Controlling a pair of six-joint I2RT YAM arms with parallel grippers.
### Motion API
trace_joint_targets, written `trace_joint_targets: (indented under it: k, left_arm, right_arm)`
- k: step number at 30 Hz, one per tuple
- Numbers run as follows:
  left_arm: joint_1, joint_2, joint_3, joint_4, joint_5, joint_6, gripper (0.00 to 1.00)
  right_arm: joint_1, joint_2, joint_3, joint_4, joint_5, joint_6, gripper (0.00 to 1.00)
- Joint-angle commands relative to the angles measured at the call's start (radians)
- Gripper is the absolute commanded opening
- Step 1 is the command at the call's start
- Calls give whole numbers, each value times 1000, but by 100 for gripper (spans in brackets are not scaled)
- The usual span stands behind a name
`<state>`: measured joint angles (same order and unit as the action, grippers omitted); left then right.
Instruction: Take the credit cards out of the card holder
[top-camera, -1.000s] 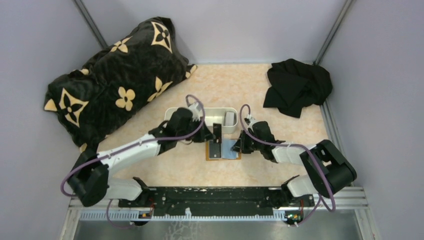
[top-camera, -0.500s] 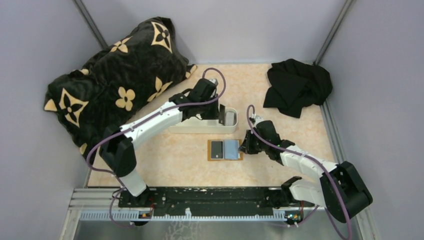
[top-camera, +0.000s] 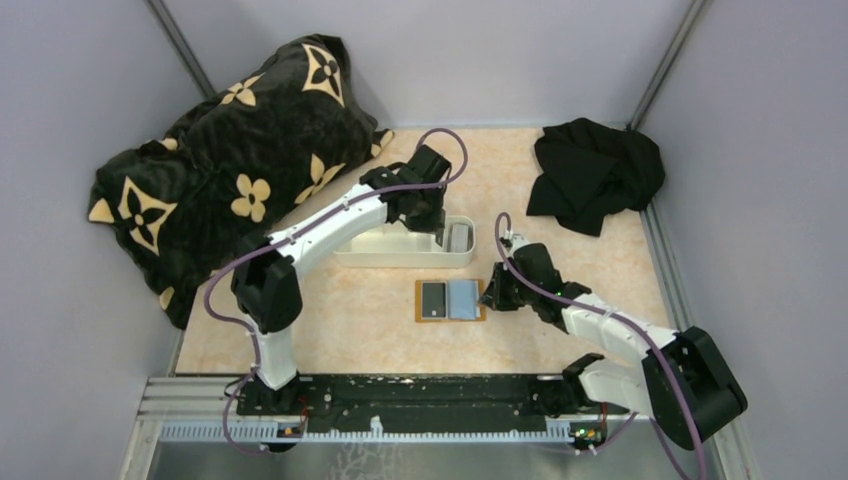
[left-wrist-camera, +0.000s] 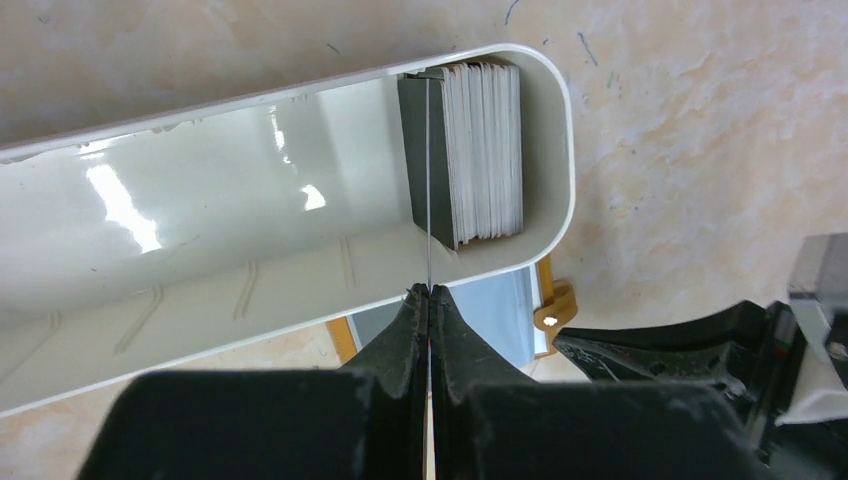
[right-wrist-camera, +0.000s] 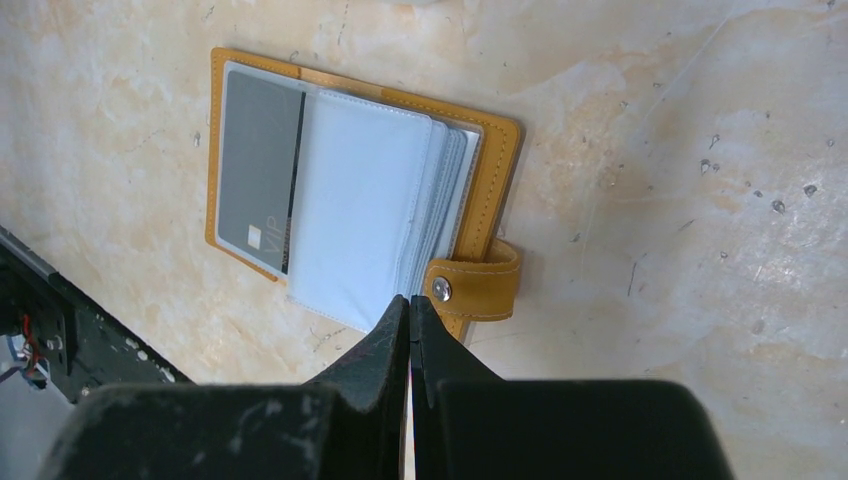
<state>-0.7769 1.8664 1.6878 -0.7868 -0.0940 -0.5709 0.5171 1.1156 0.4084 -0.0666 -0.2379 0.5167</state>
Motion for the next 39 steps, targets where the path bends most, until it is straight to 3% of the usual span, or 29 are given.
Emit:
trace_joint_targets:
  k: [1, 9, 22, 39]
  left_arm:
    - [-1, 62, 48, -53, 5, 18, 0]
    - [-8, 91, 49, -17, 31, 17, 0]
    - [-27, 220, 174, -52, 57, 30, 0]
    - [-29, 212, 151, -35, 73, 22, 0]
  right_arm:
    - [1, -41, -19, 38, -9, 4, 0]
    - [1, -59, -32, 21, -1, 0, 0]
    - [0, -100, -73, 14, 13, 11, 0]
    - [-7, -94, -98, 33, 9, 11, 0]
